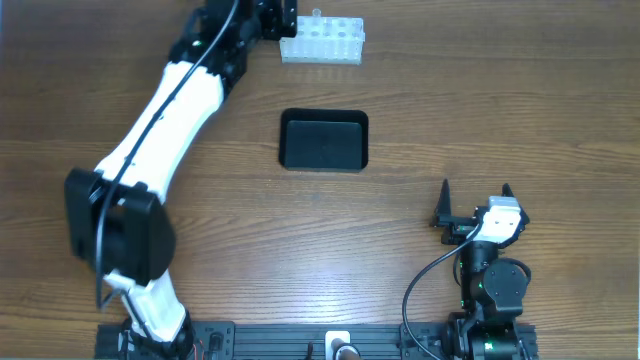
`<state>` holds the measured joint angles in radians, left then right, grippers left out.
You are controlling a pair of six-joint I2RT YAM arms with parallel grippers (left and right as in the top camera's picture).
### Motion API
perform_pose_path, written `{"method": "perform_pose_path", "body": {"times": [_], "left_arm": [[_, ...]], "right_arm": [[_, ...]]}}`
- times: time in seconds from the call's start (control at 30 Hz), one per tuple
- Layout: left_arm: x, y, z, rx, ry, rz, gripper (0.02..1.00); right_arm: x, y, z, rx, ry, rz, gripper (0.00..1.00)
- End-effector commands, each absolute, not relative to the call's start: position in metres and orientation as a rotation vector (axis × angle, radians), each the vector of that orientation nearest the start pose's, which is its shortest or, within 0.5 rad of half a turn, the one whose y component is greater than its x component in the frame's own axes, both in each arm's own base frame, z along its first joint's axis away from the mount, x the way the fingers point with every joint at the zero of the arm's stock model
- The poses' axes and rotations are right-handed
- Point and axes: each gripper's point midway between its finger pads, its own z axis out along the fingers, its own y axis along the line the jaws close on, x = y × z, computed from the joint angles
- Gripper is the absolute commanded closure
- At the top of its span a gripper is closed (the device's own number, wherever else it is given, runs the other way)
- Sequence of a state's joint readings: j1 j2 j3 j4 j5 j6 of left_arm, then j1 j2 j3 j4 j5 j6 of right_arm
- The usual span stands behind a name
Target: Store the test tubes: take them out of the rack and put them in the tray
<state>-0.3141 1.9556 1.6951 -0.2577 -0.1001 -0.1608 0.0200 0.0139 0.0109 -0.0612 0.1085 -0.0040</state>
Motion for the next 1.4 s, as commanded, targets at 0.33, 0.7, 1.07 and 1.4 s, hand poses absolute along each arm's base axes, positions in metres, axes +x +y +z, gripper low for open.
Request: {"method": "perform_pose_path", "body": {"times": [0.33,0.7,1.07,1.4], "left_arm": [[0.604,-0.17,0.156,0.009,2.148,-0.172,0.027],[0.622,-0.164,0.132,-0.029,2.118,-0.112,0.02],[0.636,-0.173,0.116,-0.007,2.117,-0.107,0.034],[0.637,-0.189,0.117,0.07,2.088,-0.088,0.13]], "right_arm": [[0.246,-0.015,0.159,0.069,1.634,-0.085,0.007],[0.246,-0.015,0.159,0.069,1.634,-0.085,0.009],[0.246,-0.015,0.159,0.069,1.634,-0.085,0.009],[0.246,-0.015,0.159,0.069,1.634,-0.085,0.007]]}}
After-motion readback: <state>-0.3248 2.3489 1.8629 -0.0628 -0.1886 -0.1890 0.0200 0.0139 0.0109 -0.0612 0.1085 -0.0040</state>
